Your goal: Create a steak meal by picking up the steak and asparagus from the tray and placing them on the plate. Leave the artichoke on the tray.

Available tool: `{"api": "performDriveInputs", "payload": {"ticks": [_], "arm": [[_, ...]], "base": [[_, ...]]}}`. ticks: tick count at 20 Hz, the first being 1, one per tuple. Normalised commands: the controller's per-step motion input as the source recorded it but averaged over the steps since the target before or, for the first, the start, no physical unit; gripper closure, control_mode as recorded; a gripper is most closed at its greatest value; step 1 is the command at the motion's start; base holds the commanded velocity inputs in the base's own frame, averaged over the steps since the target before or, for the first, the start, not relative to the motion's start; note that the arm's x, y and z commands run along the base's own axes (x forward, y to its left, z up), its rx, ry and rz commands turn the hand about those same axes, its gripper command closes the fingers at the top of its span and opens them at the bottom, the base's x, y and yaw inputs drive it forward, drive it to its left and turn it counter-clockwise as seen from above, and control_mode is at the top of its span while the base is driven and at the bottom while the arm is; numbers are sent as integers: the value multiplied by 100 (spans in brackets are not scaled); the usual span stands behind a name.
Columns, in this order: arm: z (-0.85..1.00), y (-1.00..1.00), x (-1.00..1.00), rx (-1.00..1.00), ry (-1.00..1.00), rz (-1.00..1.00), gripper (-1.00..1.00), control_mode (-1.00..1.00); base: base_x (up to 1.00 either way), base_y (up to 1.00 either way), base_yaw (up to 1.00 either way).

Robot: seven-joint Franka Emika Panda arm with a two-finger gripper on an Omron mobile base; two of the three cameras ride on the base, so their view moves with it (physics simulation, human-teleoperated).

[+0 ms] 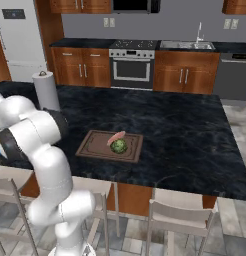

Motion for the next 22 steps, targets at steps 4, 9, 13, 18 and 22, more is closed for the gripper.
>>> {"api": "performDriveInputs", "payload": {"ticks": [4,9,13,18,22], "arm": [[31,-100,0,22,-14,-8,-100,-100],[29,-100,12,19,-10,-8,-100,-100],[39,-100,22,16,-7,-7,-100,-100],[56,-100,27,10,0,-7,-100,-100],[37,-96,27,1,5,-10,-100,-100]], "base": [[0,0,0],[0,0,0],[0,0,0],[0,0,0],[0,0,0]]}}
